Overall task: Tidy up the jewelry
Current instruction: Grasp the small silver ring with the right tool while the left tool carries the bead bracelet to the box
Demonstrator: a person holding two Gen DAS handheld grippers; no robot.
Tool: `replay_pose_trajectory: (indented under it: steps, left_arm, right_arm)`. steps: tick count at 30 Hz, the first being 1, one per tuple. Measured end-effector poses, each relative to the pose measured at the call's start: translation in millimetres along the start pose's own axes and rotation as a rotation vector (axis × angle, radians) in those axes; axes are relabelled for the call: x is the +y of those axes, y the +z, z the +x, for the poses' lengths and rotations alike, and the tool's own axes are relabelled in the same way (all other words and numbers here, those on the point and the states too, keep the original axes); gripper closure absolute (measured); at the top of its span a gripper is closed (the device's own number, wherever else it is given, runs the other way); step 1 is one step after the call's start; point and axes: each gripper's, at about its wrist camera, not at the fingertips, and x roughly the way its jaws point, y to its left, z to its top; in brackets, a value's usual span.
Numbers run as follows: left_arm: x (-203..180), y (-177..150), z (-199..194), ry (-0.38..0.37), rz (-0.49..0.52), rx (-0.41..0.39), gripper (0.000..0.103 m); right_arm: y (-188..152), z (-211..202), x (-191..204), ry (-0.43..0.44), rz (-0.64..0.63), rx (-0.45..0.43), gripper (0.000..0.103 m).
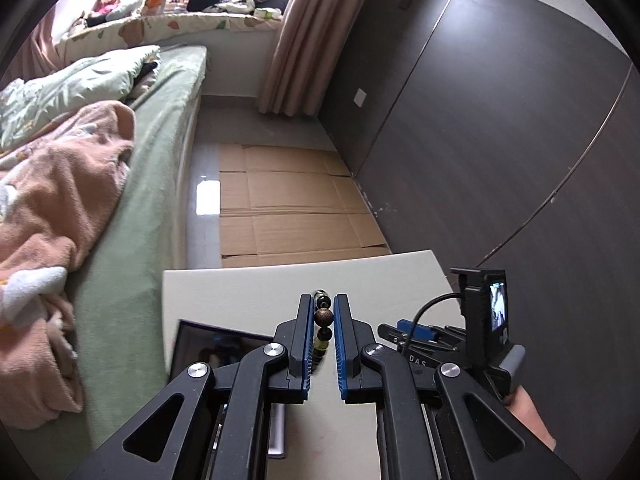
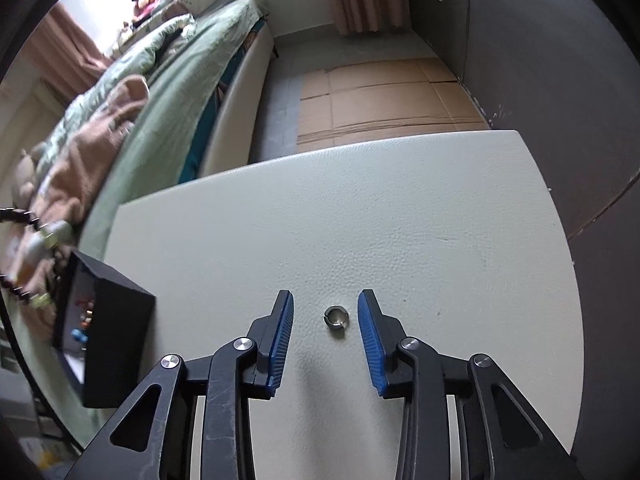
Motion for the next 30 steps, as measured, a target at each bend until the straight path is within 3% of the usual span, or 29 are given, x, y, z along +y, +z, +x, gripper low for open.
replay_pose_trajectory:
  steps: [14,17,18,27,30]
  left_arm:
    - [41.0,-10.9,-2.1,0.053,-0.033,0.043,0.093]
    - [45.2,-12.6,2.6,0.065,-0.034,0.058,0.093]
    - [46.4,-13.2,5.6,0.074,-0.033,0.067,0.093]
    - [57.2,-19.3,23.0,0.107,-0.056,0.137,0.093]
    - [60.7,-19.6,24.3,0.075,-0.086,0.151,0.093]
  right_arm:
    - [-14.0,-1.8,19.1,-0.101,-0.134,0.008,0.072]
    - [-15.8,-2.4,21.4,-0.140,-0.165,0.003,0.080]
    - [-15.6,-3.2,19.6,-0.143,-0.167,0.002,0.086]
    - [-19.7,-15.1,19.7,-0.109,-0.173,-0.001,0.089]
    - [-17.1,-29.1,23.5,-0.064,-0.156,-0.038,0.089]
